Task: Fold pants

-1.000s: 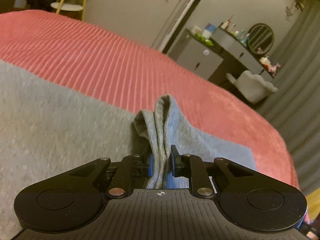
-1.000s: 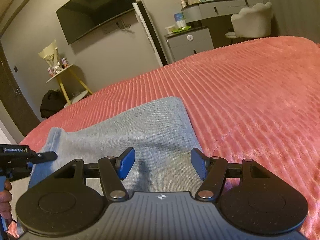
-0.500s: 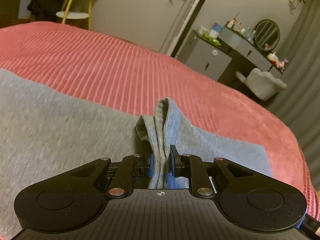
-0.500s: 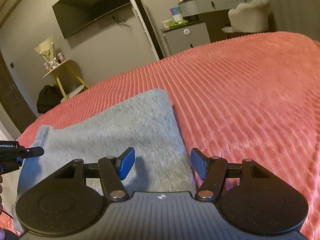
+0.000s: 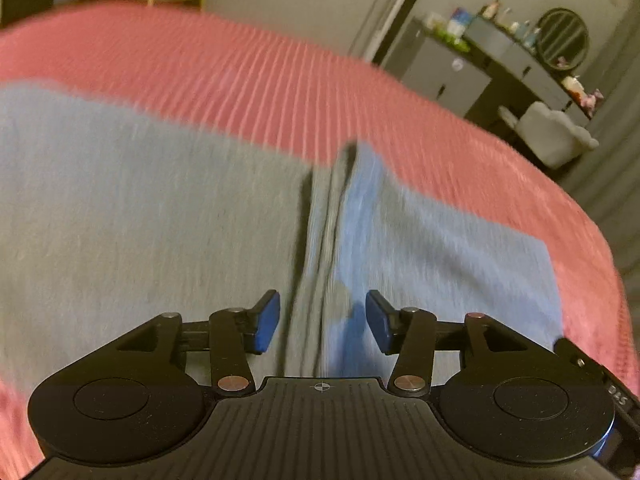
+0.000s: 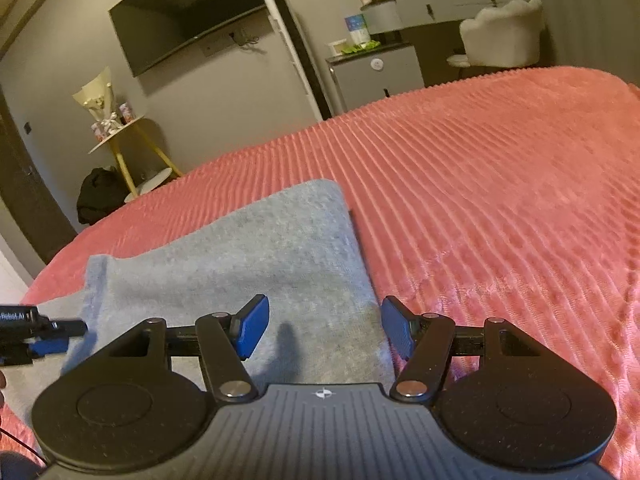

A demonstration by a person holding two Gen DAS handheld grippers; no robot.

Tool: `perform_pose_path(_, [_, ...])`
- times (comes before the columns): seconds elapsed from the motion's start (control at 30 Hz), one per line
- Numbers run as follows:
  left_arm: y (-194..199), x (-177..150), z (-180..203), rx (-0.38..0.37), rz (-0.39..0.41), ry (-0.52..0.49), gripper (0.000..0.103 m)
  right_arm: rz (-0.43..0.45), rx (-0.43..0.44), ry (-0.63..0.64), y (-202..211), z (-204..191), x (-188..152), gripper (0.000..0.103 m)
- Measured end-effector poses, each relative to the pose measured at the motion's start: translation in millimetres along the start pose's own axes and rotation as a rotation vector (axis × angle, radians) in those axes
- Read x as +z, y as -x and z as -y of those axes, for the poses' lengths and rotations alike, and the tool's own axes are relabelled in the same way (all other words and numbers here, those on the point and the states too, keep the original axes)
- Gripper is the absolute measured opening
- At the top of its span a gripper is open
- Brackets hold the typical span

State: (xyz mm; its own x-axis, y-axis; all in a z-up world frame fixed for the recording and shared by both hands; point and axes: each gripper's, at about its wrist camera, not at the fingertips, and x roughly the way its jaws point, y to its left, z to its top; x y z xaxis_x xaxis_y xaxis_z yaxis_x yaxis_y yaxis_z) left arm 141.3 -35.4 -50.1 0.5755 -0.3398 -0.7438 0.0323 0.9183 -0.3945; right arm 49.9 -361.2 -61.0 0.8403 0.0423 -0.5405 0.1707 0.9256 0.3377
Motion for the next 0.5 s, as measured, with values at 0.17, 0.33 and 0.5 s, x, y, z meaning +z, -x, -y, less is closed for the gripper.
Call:
perform_pose_path(0.17, [-4.8, -15.3, 2.1, 0.001, -0.066, 0.019, 0.057, 0.037, 0.018, 0.09, 19.0, -17.5, -3.6, 0.063])
perform_pose_path(0.33, [-5.0, -23.9, 7.0, 0.022, -0.011, -0.031, 0.04, -0.07, -0.024, 0.101, 17.6, -28.3, -13.4, 0.063])
perform_pose_path(0.5, [12.3, -23.5, -6.1, -0.041, 0.095, 0.029, 0.018, -0.117, 0.028, 0.05, 24.7, -30.5, -21.4, 0.062])
